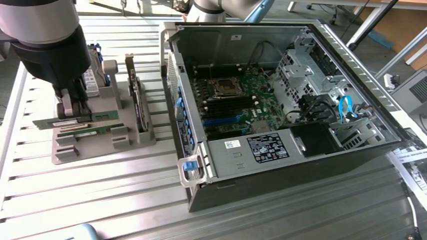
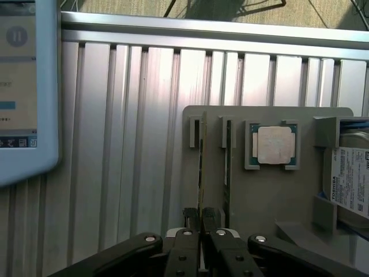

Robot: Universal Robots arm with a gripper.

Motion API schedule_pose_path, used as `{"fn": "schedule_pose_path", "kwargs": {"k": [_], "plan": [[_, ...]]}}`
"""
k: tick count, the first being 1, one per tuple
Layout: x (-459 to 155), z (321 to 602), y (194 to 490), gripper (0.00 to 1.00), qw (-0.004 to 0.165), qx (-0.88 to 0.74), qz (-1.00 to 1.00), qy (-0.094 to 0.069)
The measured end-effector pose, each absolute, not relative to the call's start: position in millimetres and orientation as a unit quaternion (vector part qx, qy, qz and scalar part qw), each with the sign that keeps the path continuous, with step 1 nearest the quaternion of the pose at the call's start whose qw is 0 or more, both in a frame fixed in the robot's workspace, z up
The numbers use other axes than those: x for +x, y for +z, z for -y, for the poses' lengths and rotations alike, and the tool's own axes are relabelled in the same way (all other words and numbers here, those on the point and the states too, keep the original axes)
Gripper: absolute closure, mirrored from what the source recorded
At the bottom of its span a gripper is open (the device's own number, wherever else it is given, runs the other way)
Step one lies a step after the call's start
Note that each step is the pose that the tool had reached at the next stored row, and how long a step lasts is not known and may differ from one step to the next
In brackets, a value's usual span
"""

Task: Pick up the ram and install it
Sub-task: 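Pick up the ram and move it above insertion slot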

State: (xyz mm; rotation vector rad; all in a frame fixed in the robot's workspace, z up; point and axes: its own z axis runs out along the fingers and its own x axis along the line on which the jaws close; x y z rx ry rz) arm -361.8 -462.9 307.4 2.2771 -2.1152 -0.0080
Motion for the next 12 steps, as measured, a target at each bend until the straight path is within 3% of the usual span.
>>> {"fn": "schedule_pose_path", "kwargs": {"k": [12], "plan": [[-362, 463, 325, 0.86, 0.017, 0.733, 0.68, -0.003]]}}
